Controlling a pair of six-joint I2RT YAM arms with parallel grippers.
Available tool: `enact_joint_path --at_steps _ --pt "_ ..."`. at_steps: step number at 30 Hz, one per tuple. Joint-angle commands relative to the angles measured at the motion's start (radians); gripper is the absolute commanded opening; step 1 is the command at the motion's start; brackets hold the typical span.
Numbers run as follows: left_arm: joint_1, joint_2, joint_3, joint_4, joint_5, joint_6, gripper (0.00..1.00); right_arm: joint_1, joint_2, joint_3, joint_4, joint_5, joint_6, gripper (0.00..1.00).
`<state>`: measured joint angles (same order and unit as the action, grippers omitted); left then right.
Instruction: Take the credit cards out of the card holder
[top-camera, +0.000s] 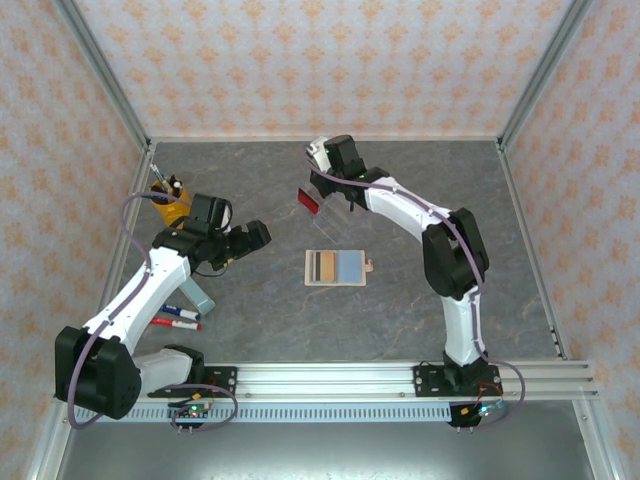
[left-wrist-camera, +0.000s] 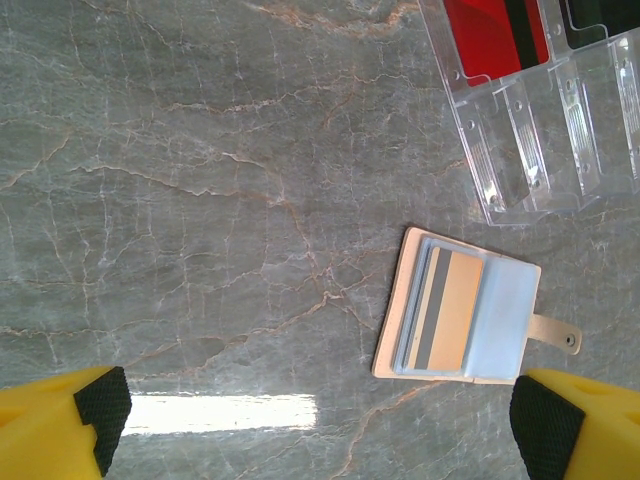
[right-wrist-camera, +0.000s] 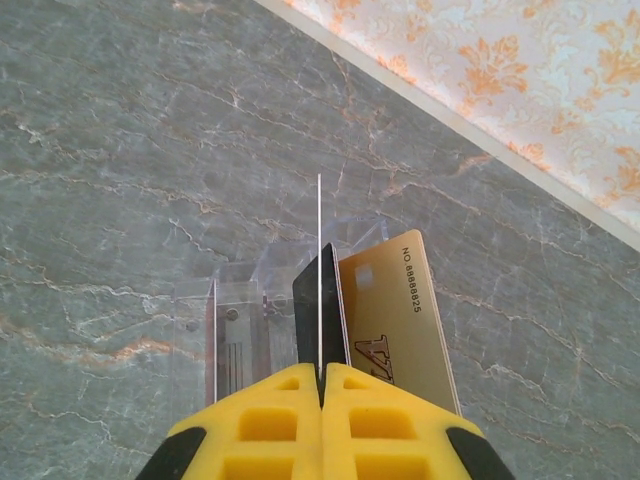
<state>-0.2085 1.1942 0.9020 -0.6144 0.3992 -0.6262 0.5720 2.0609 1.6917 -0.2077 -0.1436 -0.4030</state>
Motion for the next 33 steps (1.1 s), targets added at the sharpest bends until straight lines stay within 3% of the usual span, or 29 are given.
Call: enact_joint_path --at_steps 1,6,20,26,33 --pt "0.007 0.016 0.013 -0.003 -0.011 0.019 1.00 0.003 0.025 0.053 -0.052 0.020 -0.031 0.00" --pt "0.006 0.028 0.009 0.011 0.018 0.018 1.00 0.003 0.040 0.062 -0.056 0.039 -0.034 0.00" --pt "0.008 0.026 0.011 0.009 0.030 0.023 1.00 0.003 0.042 0.104 -0.104 0.085 0.018 0.16" --pt "0.006 0.026 0.010 0.008 0.031 0.022 1.00 0.003 -0.090 0.011 -0.088 0.051 0.116 0.24" --pt "0.007 0.025 0.009 0.009 0.042 0.017 1.00 0.004 -0.336 -0.243 -0.055 -0.014 0.393 0.44"
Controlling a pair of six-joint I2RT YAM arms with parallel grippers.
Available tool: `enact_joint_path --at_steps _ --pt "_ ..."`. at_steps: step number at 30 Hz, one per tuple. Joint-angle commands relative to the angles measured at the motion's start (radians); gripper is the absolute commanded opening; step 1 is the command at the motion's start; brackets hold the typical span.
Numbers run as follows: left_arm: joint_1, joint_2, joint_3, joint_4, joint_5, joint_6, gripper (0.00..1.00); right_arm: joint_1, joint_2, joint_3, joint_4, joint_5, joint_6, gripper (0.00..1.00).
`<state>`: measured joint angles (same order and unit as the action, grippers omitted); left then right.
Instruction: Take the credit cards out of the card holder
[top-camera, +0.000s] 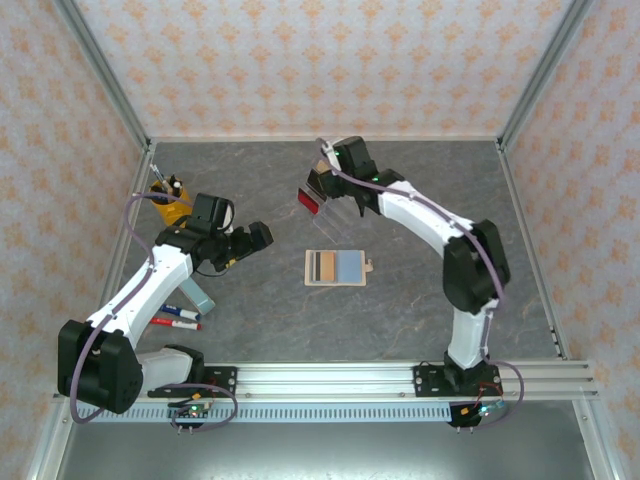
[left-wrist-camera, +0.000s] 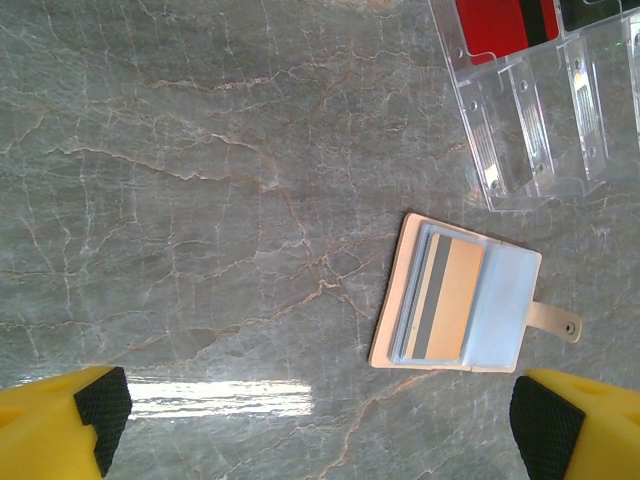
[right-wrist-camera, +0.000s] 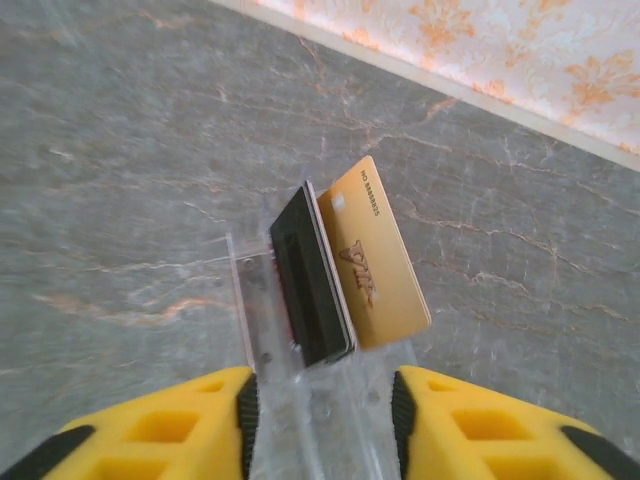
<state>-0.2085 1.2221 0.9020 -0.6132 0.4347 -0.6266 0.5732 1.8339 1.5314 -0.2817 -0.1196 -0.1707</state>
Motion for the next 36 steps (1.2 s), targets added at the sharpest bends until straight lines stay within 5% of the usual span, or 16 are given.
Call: enact_joint_path --at_steps 1,9,16,23,36 --pt "0.006 -0.002 0.009 0.010 0.012 0.018 1.00 0.002 -0.141 -0.123 0.029 -0.053 0.205 0.46" --pt "-0.002 0.027 0.002 0.045 0.066 0.016 1.00 0.018 -0.362 -0.503 0.125 -0.160 0.659 0.59" --pt "-0.073 0.114 0.019 0.083 0.109 0.018 1.00 0.065 -0.347 -0.741 0.382 -0.301 0.938 0.58" --pt "-0.173 0.254 0.058 0.168 0.101 -0.054 1.00 0.067 -0.238 -0.757 0.505 -0.383 1.005 0.53" --pt "-0.230 0.458 0.162 0.262 0.159 -0.105 0.63 0.064 -0.143 -0.748 0.486 -0.373 1.004 0.41"
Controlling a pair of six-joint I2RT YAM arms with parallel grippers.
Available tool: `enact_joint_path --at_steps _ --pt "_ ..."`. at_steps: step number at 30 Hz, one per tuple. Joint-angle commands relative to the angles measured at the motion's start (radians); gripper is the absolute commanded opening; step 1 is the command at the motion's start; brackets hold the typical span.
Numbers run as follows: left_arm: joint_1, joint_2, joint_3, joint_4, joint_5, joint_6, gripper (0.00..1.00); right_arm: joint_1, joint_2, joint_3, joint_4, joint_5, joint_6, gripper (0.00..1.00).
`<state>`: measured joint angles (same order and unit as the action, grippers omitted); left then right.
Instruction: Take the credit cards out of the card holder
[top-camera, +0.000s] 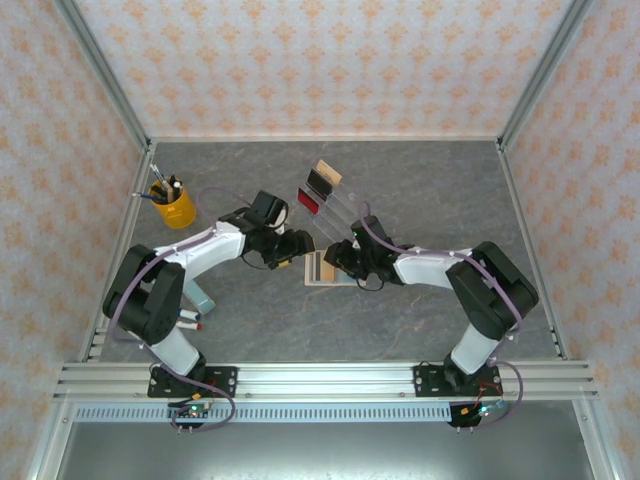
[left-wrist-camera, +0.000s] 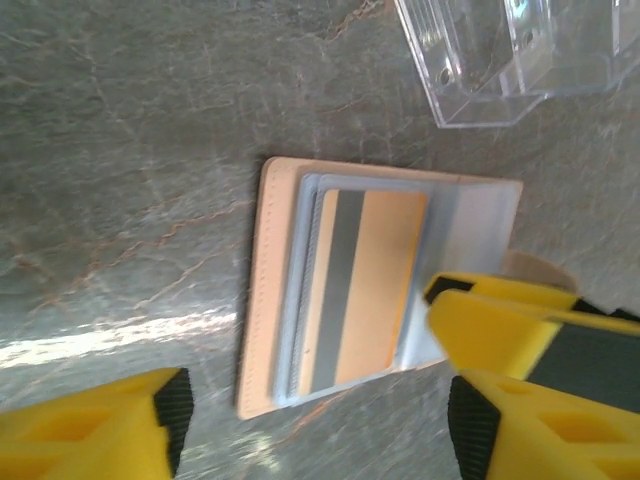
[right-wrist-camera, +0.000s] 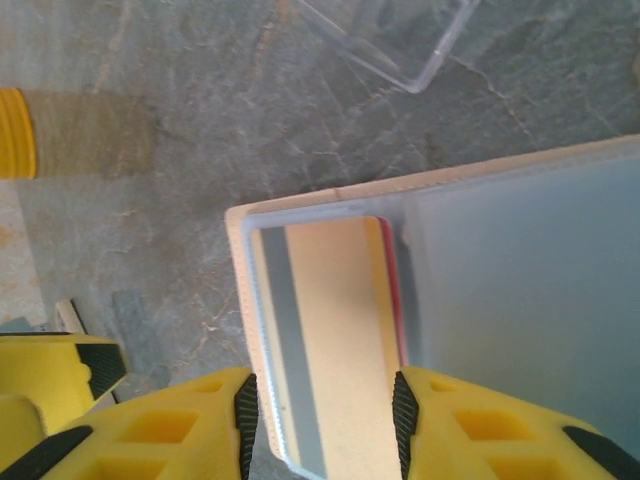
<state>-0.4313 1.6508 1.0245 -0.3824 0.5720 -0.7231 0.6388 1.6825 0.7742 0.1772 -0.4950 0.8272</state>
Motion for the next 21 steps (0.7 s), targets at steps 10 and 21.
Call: enact_joint_path --at_steps 10,21 --pt "-0.020 0.152 0.095 0.060 0.074 -0.020 0.34 -0.002 0.034 0.004 0.011 0.008 -0.001 0.36" --pt "-0.021 0.217 0.112 0.052 0.086 -0.010 0.18 -0.001 0.036 0.012 -0.046 0.032 -0.028 0.33"
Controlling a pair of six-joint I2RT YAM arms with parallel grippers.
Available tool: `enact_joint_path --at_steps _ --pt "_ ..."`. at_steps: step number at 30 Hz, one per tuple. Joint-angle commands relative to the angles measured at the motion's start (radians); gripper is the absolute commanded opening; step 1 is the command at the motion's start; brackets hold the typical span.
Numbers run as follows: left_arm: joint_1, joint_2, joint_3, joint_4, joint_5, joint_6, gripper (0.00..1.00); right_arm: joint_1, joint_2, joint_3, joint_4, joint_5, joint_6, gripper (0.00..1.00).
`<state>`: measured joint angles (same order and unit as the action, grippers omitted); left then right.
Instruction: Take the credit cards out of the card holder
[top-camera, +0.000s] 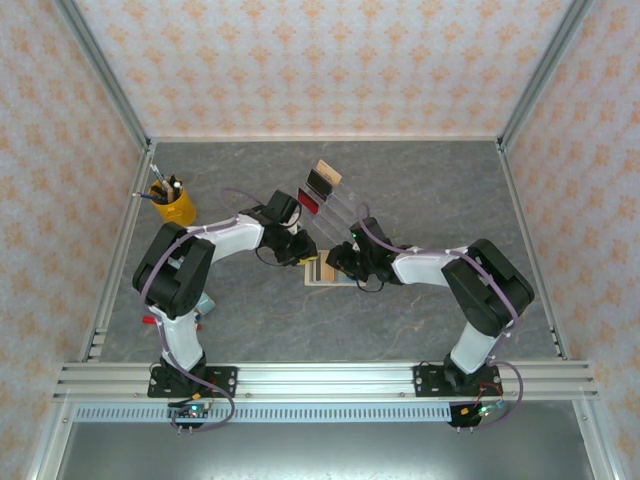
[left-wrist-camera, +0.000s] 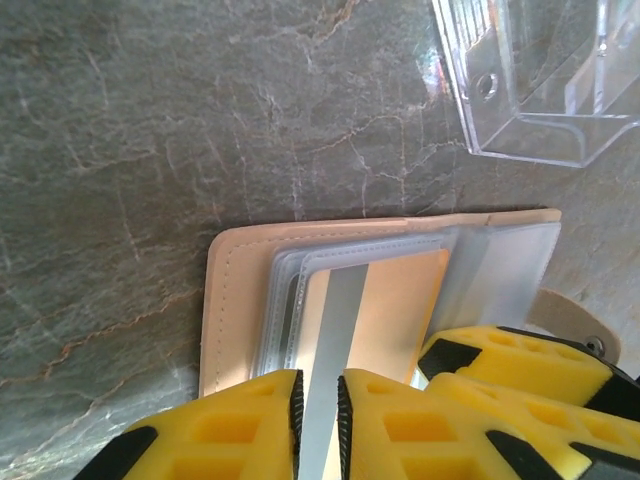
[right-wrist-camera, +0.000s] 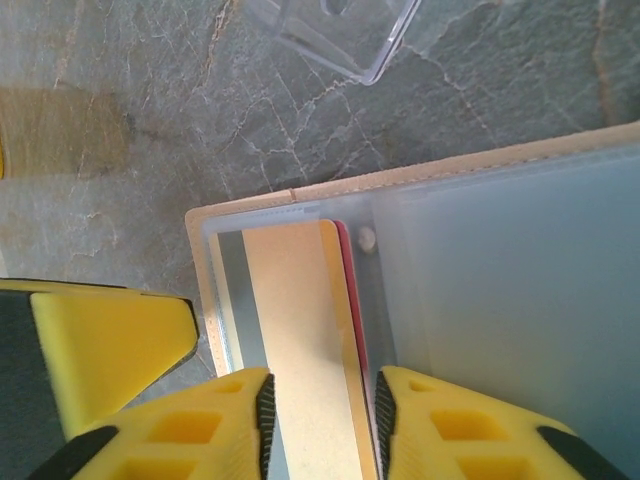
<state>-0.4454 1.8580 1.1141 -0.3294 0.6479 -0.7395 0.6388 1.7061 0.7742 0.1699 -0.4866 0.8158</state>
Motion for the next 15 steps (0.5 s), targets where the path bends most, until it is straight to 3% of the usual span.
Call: enact_joint_path --at_steps 1,15 --pt "-0.008 0.012 0.022 -0.005 0.005 0.008 0.17 -0.001 0.014 0.013 -0.041 0.025 -0.018 0.32" --pt "-0.007 0.036 -0.032 -0.022 -0.045 0.022 0.10 -0.002 0.021 0.012 -0.074 0.044 -0.039 0.15"
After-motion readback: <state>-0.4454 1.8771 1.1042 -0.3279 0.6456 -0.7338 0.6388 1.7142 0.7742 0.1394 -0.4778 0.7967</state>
